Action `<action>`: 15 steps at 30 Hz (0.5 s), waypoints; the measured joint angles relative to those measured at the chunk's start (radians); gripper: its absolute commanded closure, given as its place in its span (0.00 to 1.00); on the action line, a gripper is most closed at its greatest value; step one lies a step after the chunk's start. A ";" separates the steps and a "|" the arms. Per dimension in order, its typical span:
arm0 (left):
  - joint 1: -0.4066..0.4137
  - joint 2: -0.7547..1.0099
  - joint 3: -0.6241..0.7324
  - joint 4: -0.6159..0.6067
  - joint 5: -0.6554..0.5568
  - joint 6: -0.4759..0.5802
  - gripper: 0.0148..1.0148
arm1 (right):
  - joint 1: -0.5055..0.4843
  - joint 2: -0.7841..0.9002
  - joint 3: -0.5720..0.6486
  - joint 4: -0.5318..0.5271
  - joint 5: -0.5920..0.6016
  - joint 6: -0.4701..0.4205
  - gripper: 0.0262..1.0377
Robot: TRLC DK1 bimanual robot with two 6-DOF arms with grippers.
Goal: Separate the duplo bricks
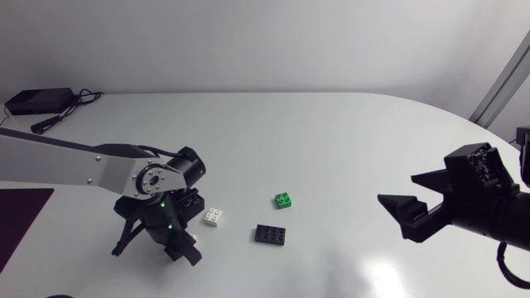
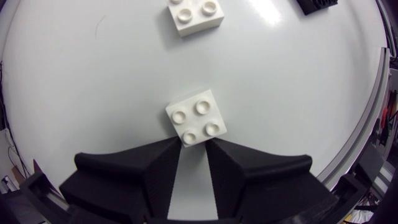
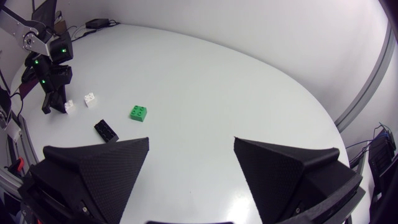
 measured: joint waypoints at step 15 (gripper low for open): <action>-0.065 0.105 0.177 0.018 0.000 0.000 0.71 | 0.000 0.003 0.000 0.002 0.000 0.000 0.05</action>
